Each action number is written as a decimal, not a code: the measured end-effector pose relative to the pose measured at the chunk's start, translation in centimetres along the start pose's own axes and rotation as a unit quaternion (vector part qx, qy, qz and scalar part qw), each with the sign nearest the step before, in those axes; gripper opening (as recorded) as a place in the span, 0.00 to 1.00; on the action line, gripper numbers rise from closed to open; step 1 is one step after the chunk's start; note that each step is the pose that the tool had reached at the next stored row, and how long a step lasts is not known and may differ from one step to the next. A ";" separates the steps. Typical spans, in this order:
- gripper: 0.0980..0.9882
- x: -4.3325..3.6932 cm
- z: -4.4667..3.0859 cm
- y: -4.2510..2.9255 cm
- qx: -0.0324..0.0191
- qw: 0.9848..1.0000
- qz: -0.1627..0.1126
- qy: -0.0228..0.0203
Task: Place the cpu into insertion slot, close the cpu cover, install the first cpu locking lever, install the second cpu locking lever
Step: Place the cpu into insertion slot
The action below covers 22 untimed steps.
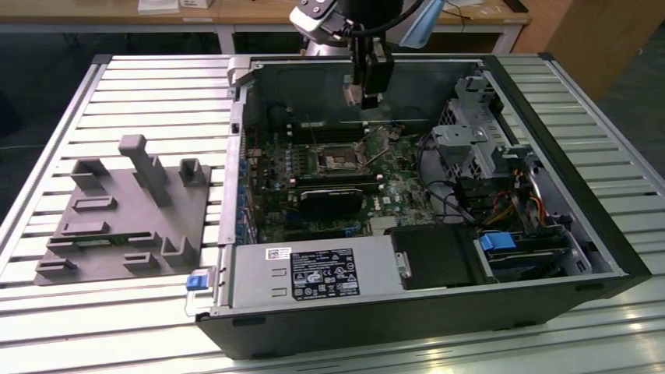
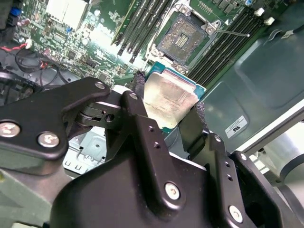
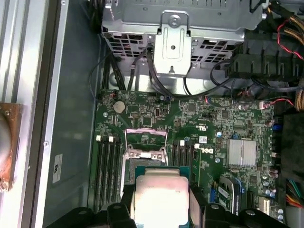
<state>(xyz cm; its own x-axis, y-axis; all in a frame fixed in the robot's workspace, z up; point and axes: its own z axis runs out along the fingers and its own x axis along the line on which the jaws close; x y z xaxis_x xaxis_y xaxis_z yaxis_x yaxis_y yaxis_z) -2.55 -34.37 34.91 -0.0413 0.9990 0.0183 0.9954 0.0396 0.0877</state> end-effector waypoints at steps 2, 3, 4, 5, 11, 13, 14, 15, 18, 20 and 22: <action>0.49 0.00 0.07 -0.12 0.000 1.000 0.003 0.000; 0.49 0.01 0.11 -0.19 0.000 1.000 0.003 0.000; 0.49 0.01 0.15 -0.24 0.000 1.000 0.003 0.000; 0.49 0.01 0.20 -0.27 0.000 1.000 0.003 0.000; 0.49 0.00 0.45 -0.33 0.001 1.000 0.003 0.000; 0.49 0.00 0.51 -0.33 0.001 1.000 0.003 0.000; 0.49 0.00 0.54 -0.33 0.001 1.000 0.003 0.000; 0.49 0.00 0.58 -0.33 0.001 1.000 0.003 0.000; 0.49 0.00 0.65 -0.34 0.001 1.000 0.003 0.000; 0.49 0.00 0.75 -0.35 0.001 1.000 0.003 -0.001; 0.49 -0.01 0.91 -0.36 0.001 1.000 0.003 -0.001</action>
<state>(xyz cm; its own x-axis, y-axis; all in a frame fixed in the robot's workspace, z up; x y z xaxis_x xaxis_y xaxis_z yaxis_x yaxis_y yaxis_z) -2.83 -34.37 33.97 -0.0346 0.9993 0.0173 0.9958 0.0330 0.0851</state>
